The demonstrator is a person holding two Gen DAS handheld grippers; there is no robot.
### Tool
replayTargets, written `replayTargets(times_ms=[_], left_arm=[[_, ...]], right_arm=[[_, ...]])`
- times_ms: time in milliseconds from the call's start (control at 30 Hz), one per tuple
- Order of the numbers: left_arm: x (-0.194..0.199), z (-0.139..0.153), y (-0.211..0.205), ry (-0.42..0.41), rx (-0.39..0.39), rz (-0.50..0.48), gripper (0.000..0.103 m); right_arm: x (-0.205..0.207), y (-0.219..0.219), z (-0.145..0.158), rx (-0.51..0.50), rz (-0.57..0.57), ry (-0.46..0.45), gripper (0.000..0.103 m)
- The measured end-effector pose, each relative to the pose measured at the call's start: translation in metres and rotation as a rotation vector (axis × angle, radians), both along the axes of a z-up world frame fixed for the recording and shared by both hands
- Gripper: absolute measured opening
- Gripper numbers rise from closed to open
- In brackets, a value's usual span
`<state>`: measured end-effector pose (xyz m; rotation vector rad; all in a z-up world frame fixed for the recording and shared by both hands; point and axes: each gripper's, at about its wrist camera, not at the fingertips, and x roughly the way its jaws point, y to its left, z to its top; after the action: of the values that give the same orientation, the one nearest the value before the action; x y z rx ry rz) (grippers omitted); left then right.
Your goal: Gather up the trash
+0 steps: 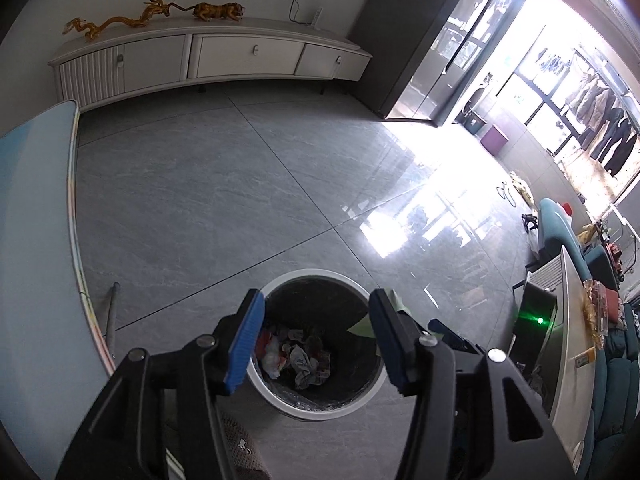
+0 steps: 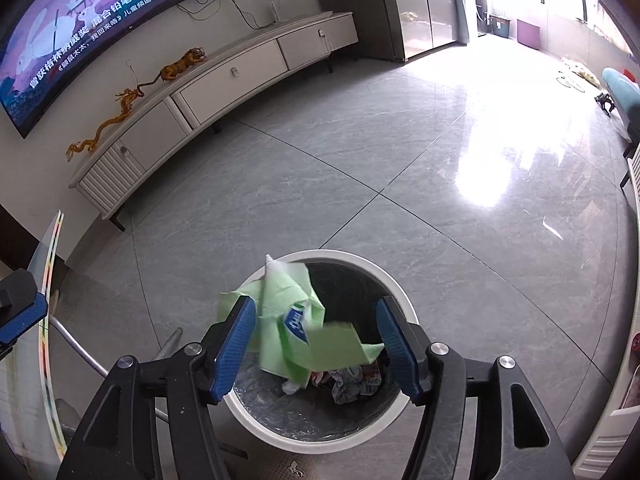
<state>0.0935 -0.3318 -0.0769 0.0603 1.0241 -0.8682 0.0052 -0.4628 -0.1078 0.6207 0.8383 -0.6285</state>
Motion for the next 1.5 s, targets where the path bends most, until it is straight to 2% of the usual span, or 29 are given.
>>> replayTargets(times_ms=[200,400,800,900,1067,1267,1500], left_arm=[[-0.005,0.035,0.053,-0.091,-0.028,0.083,0.055],[-0.007,0.067,0.116,-0.200,-0.035,0.200,0.058],[-0.018,0.109,0.259,-0.383,0.018,0.476,0.059],[-0.022,0.117,0.284,-0.425,0.030,0.535,0.059],[-0.030,0.118,0.315,-0.464,0.049,0.607,0.059],[-0.032,0.104,0.336,-0.448,0.070,0.645,0.060],[-0.034,0.090,0.348,-0.453,0.087,0.676,0.069]], right_arm=[[0.004,0.007,0.016,-0.035,0.012,0.003,0.066],[0.006,0.035,0.050,-0.066,0.064,-0.059,0.066],[0.040,0.156,0.113,-0.159,0.311,-0.183,0.067],[0.046,0.188,0.126,-0.187,0.360,-0.215,0.070],[0.050,0.228,0.137,-0.232,0.408,-0.246,0.074],[0.053,0.258,0.136,-0.284,0.432,-0.250,0.080],[0.056,0.273,0.133,-0.324,0.410,-0.247,0.093]])
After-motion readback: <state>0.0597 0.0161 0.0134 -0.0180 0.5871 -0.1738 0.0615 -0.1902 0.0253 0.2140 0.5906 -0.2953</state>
